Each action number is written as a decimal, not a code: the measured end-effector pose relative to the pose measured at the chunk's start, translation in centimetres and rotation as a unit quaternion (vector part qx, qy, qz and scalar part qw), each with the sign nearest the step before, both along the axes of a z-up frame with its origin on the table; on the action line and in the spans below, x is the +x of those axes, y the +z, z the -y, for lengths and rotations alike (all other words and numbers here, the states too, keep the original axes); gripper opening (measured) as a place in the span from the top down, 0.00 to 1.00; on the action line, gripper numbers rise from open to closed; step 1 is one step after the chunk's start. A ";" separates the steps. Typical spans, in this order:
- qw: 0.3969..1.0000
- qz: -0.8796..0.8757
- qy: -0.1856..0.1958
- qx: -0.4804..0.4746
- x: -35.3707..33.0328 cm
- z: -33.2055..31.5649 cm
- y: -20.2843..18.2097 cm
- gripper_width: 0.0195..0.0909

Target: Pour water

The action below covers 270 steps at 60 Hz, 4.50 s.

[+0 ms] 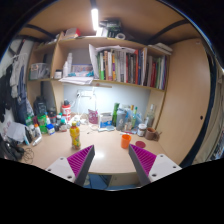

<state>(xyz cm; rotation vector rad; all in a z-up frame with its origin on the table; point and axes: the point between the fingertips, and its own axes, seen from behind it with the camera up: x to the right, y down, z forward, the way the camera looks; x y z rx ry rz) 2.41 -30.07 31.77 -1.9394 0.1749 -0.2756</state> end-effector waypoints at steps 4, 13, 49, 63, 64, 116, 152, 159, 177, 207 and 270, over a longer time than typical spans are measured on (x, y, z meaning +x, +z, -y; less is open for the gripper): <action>1.000 0.003 0.005 -0.001 -0.2 -0.2 -1.4 0.18; 1.000 -0.014 -0.003 -0.001 0.2 -0.8 -2.8 0.17; 0.985 -0.099 0.139 0.013 -8.9 -21.0 -19.0 0.16; 0.983 -0.083 0.160 0.031 -13.6 -32.4 -23.4 0.17; 0.983 -0.083 0.163 0.033 -13.9 -33.0 -23.6 0.17; 0.958 -0.240 0.151 0.045 -12.0 -42.0 -18.4 0.84; 0.386 -0.914 -0.049 0.116 8.4 -38.6 -11.0 0.84; 0.324 -0.934 -0.056 0.139 10.1 -38.8 -10.4 0.84; 0.380 -0.917 -0.022 0.117 9.4 -39.0 -9.2 0.84; 0.976 -0.046 -0.007 0.212 36.8 -35.3 -2.0 0.69; 0.995 -0.077 -0.050 -0.031 35.0 -26.9 -25.7 0.10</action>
